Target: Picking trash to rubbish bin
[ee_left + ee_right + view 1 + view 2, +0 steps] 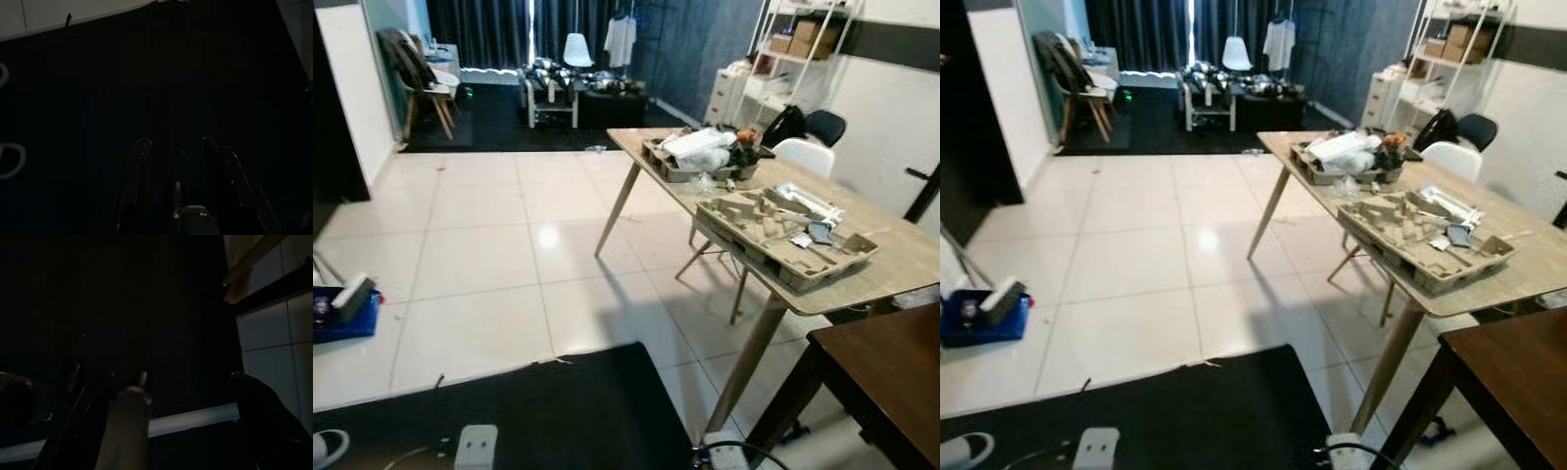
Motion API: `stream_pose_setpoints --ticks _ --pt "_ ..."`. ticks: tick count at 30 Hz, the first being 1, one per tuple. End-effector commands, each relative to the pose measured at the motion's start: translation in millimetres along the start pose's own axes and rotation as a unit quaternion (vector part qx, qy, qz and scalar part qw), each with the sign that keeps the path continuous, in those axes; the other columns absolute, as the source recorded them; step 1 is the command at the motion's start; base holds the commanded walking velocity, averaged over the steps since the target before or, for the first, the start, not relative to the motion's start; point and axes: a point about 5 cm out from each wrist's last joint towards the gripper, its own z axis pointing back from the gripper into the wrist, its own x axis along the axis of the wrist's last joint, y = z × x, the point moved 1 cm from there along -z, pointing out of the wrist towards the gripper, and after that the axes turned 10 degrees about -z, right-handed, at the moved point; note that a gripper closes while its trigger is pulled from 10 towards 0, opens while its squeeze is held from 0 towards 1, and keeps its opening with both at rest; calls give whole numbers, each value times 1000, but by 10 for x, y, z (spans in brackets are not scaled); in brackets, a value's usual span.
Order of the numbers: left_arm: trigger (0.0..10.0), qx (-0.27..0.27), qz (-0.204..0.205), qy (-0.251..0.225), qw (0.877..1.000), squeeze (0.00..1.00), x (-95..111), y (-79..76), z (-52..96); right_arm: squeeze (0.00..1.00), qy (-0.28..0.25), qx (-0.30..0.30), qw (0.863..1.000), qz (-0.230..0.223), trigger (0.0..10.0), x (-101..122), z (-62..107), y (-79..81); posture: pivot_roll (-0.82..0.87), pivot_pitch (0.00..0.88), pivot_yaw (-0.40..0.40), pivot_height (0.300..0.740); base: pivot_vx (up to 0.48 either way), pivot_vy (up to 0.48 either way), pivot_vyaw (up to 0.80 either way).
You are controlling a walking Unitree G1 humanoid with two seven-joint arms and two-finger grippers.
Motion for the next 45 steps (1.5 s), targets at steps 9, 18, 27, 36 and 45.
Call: stream_pose_setpoints --ticks 9,18,27,36,45 --pt "10000 -4 1 9 1000 0 -37 -5 8 0 8 -9 1000 5 10000 -37 15 -68 71 48 -63 740 258 0 0" --pt "10000 -4 2 10 1000 0 -46 -5 12 0 7 -7 1000 4 10000 -34 12 -55 71 49 -63 740 254 0 0" --pt "10000 -4 3 10 1000 0 -58 -11 18 0 8 -5 1000 4 10000 -39 10 -35 71 50 -63 740 247 0 0" --pt "10000 -5 4 10 1000 0 -62 -9 19 0 7 -3 1000 4 10000 -36 7 -22 70 54 -64 740 27 0 0" --pt "10000 -5 4 10 1000 0 -72 -18 25 0 9 -2 1000 5 10000 -50 10 -23 69 57 -65 740 0 0 0"
